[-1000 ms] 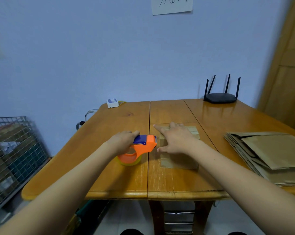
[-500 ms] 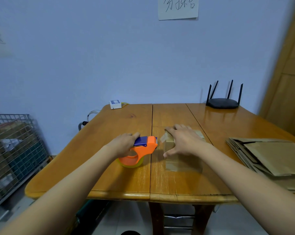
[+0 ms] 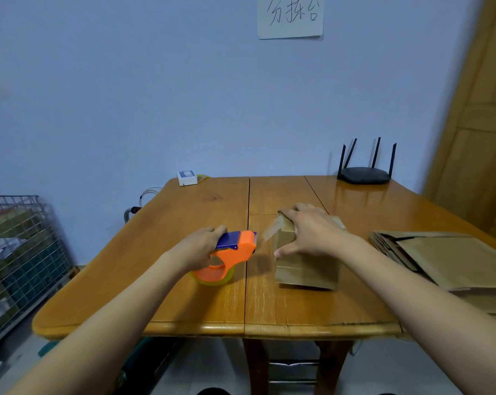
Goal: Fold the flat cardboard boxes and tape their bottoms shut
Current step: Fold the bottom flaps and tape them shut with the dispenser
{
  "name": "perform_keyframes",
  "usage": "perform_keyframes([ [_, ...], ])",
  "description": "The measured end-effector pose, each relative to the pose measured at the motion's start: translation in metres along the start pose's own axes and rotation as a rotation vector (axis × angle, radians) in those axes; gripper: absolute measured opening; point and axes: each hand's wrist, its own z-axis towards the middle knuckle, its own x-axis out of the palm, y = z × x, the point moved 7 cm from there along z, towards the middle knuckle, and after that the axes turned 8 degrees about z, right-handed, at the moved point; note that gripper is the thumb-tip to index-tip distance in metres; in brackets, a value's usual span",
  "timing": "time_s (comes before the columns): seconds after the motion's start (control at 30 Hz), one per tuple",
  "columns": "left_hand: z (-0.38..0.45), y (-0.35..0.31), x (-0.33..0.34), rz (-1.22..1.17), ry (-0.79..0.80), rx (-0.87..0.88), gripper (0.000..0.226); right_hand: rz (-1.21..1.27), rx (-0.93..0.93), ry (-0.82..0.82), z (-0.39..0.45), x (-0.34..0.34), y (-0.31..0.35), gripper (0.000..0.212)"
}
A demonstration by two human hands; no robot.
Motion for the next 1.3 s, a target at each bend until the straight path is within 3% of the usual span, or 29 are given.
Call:
perform_keyframes([
  [0.53, 0.018, -0.048, -0.051, 0.475, -0.044, 0.052, 0.044, -0.049, -0.075, -0.03, -0.004, -0.012, 0.022, 0.109],
  [0.7, 0.022, -0.05, -0.056, 0.511, 0.076, 0.026, 0.043, -0.161, -0.151, -0.075, -0.004, -0.014, 0.034, 0.11],
  [1.0, 0.018, -0.048, -0.046, 0.353, 0.306, -0.007, 0.051, -0.306, -0.301, -0.151, -0.005, -0.014, 0.044, 0.111],
  [1.3, 0.023, -0.05, -0.041, 0.512, 0.129, 0.033, 0.046, -0.082, -0.137, -0.005, -0.013, -0.002, 0.025, 0.111],
])
